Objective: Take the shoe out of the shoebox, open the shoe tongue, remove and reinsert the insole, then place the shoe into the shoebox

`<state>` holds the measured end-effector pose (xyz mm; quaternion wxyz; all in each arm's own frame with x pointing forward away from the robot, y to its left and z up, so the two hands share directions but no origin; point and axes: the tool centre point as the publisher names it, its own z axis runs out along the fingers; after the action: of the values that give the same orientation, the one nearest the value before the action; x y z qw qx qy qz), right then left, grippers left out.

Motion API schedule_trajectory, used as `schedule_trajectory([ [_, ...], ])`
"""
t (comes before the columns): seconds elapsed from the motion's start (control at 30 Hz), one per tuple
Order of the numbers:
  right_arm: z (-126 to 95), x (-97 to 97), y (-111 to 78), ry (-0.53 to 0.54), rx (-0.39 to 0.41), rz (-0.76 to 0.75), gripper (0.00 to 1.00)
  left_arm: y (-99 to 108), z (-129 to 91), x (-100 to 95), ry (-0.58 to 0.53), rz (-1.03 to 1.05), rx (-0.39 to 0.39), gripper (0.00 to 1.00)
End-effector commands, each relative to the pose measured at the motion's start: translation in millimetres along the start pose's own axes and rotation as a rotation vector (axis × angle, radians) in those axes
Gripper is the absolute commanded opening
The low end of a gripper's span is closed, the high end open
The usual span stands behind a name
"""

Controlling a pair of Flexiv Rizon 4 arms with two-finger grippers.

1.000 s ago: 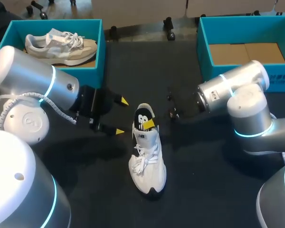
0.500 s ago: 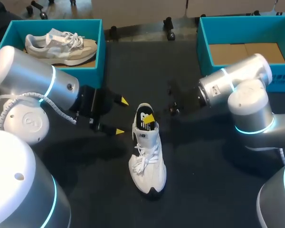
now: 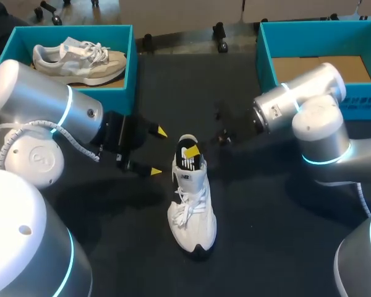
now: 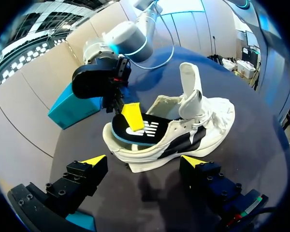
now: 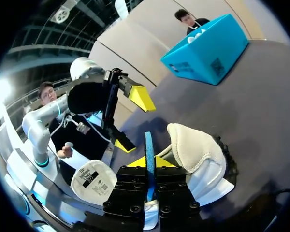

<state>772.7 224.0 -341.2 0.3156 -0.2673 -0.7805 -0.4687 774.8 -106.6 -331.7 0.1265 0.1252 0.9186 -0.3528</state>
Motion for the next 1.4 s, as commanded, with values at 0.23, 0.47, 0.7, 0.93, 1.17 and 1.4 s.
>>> schedule_trajectory([
  [0.23, 14, 2.9, -16.1, 0.013, -0.009, 0.042, 0.00, -1, 0, 0.7, -0.001, 0.000, -0.005, 1.00],
  [0.47, 11, 6.5, -17.5, -0.011, -0.010, 0.050, 0.04, -1, 0, 0.7, -0.001, 0.000, -0.005, 1.00],
  [0.7, 3, 13.2, -9.2, -0.056, -0.016, 0.021, 0.45, -1, 0, 0.7, -0.001, 0.000, -0.005, 1.00],
  [0.93, 1, 19.9, 0.1, -0.071, -0.020, 0.001, 0.51, 0, -5, 1.6, -0.002, -0.005, 0.003, 1.00],
  [1.17, -5, 23.2, 9.8, -0.099, -0.022, -0.021, 0.69, 1, -12, 0.3, -0.006, -0.005, 0.006, 1.00],
  [1.4, -9, 29.7, 22.3, -0.130, -0.013, -0.042, 0.78, 4, -19, -1.3, -0.007, 0.001, 0.005, 1.00],
])
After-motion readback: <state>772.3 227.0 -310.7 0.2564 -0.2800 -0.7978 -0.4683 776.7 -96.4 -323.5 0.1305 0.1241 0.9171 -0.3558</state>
